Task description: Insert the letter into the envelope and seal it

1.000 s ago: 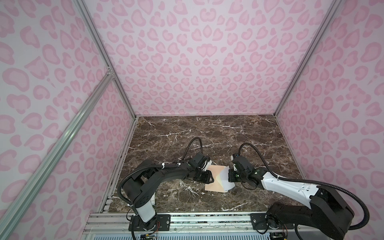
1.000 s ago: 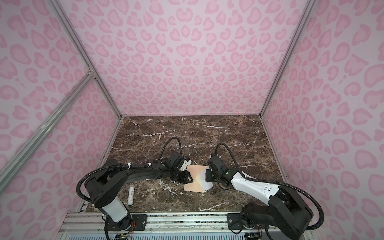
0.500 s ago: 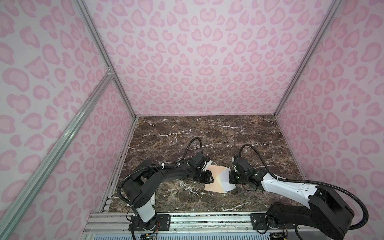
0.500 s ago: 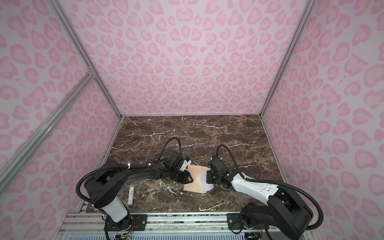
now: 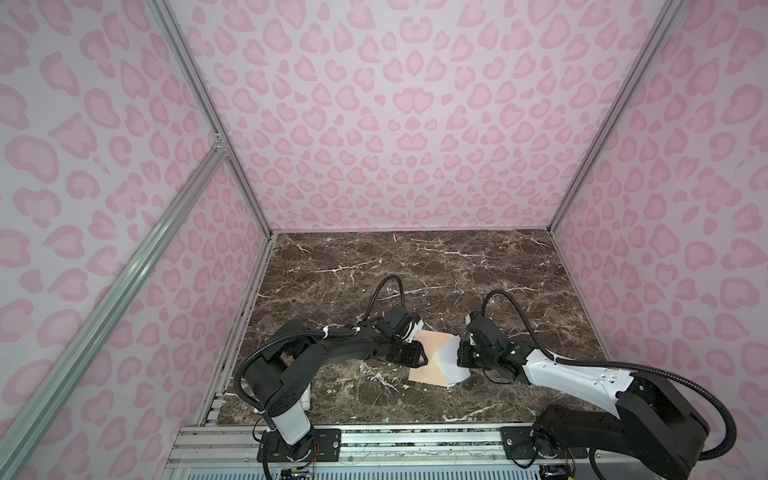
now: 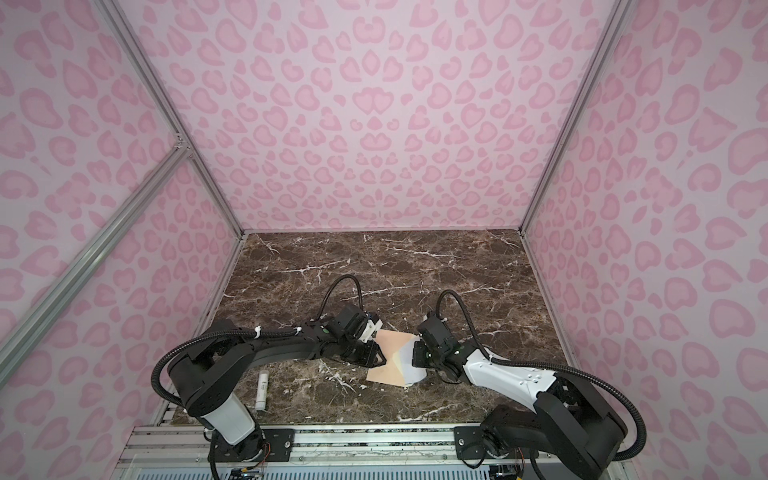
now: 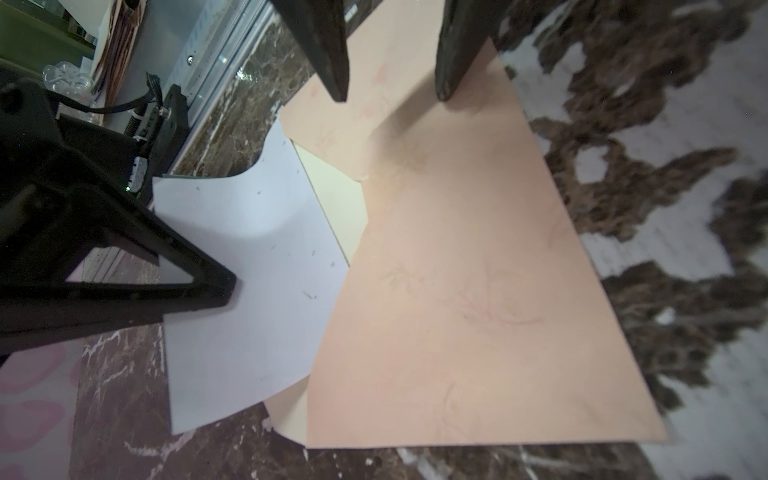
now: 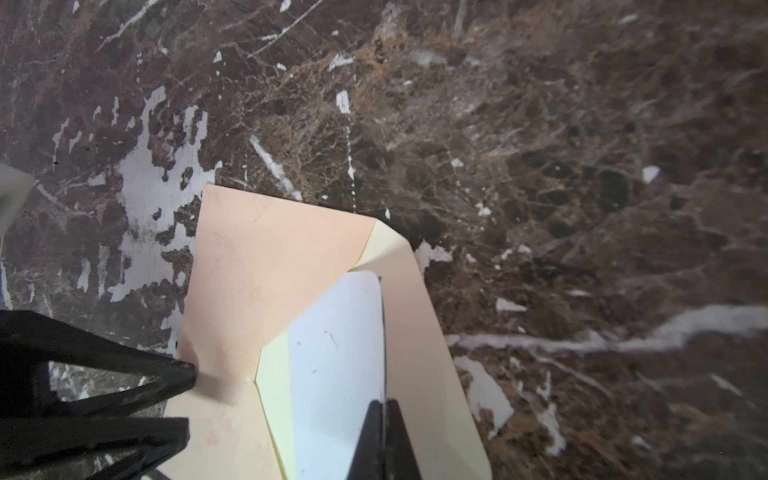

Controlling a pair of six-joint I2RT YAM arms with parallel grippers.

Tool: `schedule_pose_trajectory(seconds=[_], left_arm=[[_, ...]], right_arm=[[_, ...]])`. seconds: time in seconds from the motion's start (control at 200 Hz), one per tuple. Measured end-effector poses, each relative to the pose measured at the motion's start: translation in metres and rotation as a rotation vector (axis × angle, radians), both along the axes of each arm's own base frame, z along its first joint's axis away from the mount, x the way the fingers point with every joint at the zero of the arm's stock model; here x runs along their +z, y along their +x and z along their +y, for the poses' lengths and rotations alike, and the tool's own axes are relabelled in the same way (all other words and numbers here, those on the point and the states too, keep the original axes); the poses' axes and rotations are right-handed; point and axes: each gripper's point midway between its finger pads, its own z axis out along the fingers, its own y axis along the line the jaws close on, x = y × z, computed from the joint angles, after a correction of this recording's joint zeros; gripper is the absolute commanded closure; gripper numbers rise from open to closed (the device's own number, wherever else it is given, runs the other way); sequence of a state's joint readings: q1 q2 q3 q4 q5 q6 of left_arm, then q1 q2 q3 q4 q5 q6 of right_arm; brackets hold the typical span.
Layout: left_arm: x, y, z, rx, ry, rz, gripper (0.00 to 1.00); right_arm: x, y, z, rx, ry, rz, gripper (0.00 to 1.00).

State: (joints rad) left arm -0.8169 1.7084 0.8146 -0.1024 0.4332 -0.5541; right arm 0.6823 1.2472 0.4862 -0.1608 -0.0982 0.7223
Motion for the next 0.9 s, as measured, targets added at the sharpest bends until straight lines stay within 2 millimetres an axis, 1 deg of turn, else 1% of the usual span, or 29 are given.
schedule_pose_trajectory(seconds=[0.62, 0.9], left_arm=[[0.0028, 0.0019, 0.0015, 0.013, -0.002, -0.019, 0.61], [0.0024, 0.0018, 0.0016, 0.019, -0.001, -0.014, 0.61]], right_arm=[[-0.0014, 0.0001, -0.0037, -0.055, 0.014, 0.038, 1.00], [-0.0015, 0.0052, -0.0047, -0.082, 0.008, 0.058, 1.00]])
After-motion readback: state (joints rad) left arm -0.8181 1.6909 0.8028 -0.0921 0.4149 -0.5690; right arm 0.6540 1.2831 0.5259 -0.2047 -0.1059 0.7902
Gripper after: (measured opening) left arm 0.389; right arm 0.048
